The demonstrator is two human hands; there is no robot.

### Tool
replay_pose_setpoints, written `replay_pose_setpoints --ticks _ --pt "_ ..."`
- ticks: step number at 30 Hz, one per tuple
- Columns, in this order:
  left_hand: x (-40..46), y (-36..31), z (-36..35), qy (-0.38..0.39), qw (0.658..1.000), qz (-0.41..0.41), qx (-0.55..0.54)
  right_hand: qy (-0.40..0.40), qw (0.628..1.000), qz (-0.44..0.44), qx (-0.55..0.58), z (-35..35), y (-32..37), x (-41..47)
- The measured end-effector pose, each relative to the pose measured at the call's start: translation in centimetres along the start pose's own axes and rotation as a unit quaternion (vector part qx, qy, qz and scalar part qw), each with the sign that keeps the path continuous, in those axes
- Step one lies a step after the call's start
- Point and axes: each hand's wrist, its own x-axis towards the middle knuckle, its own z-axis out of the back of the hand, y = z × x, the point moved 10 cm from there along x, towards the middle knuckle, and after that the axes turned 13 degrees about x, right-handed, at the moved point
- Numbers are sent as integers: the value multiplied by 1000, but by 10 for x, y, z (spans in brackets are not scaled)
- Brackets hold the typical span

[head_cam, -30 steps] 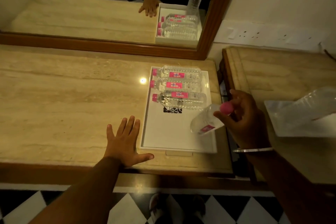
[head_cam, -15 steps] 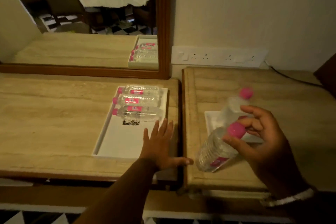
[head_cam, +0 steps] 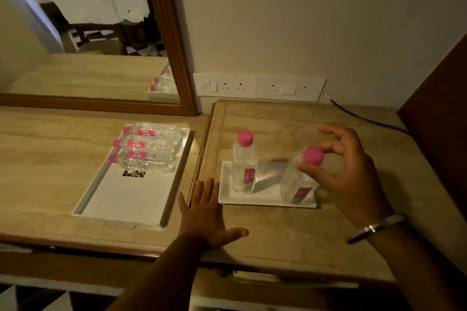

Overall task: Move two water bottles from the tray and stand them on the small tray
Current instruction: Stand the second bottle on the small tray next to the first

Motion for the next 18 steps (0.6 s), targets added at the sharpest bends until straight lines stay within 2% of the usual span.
replay_pose_setpoints --ticks 13,18 --pt "1 -3 3 -33 999 -22 -19 -44 998 -34 16 -21 -47 13" --pt "0 1 31 -111 987 -13 -118 -46 991 -103 68 -15 -84 -12"
